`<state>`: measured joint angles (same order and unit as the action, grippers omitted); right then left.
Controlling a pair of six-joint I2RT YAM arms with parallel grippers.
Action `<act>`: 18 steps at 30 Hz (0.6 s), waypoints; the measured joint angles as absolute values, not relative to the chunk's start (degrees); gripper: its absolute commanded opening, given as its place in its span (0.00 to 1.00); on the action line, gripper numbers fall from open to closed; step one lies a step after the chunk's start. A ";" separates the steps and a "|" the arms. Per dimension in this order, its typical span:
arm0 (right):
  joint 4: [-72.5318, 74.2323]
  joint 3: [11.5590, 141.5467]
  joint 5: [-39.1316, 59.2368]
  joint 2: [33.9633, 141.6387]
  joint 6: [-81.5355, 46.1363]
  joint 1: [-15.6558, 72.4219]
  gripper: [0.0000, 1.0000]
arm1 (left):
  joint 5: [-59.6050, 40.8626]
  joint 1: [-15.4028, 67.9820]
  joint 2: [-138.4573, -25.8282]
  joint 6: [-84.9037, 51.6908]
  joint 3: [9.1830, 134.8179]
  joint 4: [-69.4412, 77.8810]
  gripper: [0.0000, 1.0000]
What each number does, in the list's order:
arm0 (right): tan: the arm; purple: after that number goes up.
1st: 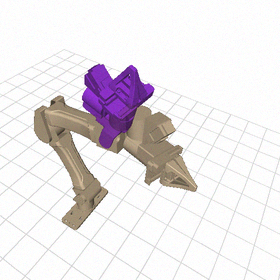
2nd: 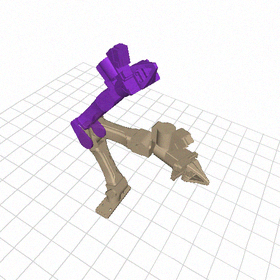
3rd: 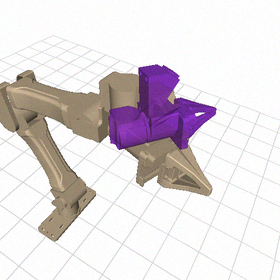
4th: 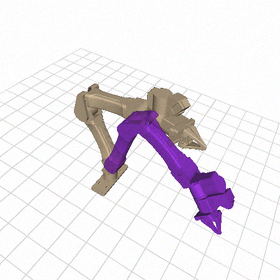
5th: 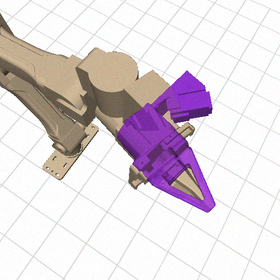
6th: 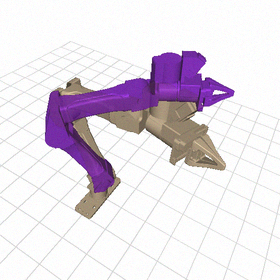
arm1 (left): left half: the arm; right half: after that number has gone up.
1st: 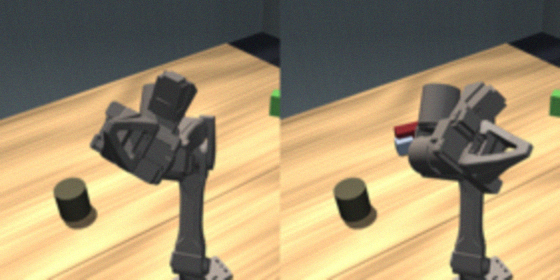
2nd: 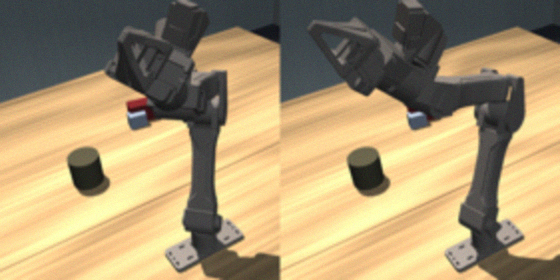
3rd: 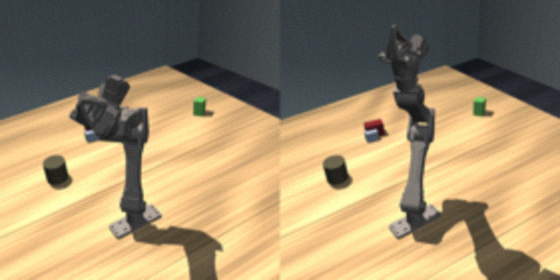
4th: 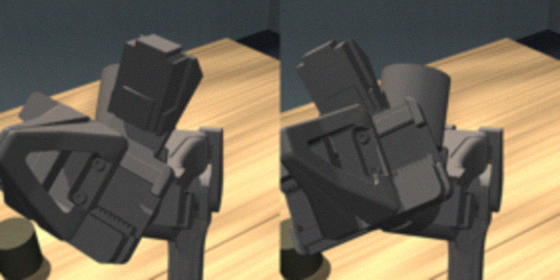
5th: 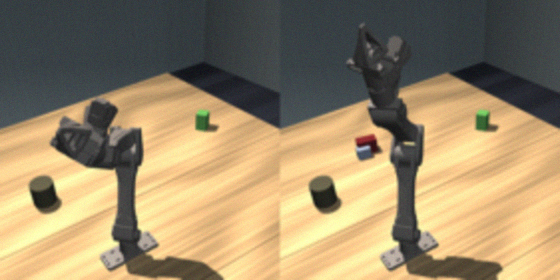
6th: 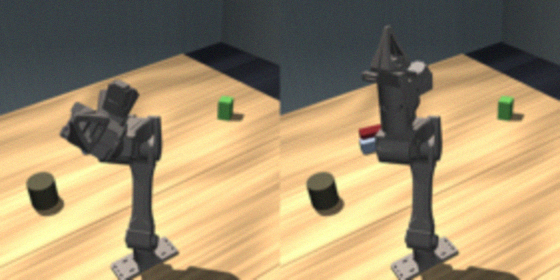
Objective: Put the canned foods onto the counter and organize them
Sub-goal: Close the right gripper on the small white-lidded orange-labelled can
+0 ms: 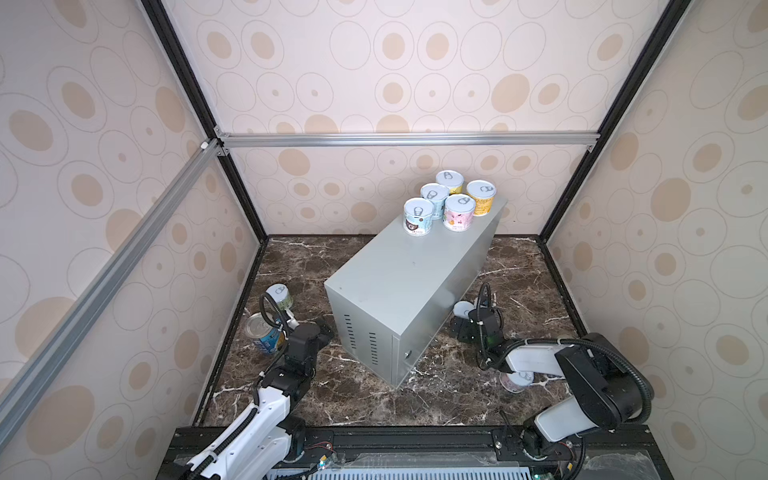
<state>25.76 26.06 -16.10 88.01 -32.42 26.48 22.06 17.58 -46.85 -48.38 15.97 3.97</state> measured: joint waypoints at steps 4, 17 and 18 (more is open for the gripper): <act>27.27 26.50 -19.09 89.71 -32.88 26.57 0.99 | 21.21 17.21 -47.72 -48.36 15.79 5.61 0.99; 20.60 27.57 -28.42 87.61 -34.11 26.57 0.99 | 19.27 16.86 -49.89 -48.21 15.18 8.60 0.99; 20.78 27.57 -28.32 87.61 -33.93 26.57 0.99 | 19.20 16.80 -50.00 -48.21 15.18 8.75 0.99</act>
<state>20.78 27.57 -28.32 87.61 -33.93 26.57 19.20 16.80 -50.00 -48.21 15.18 8.75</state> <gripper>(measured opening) 0.988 0.991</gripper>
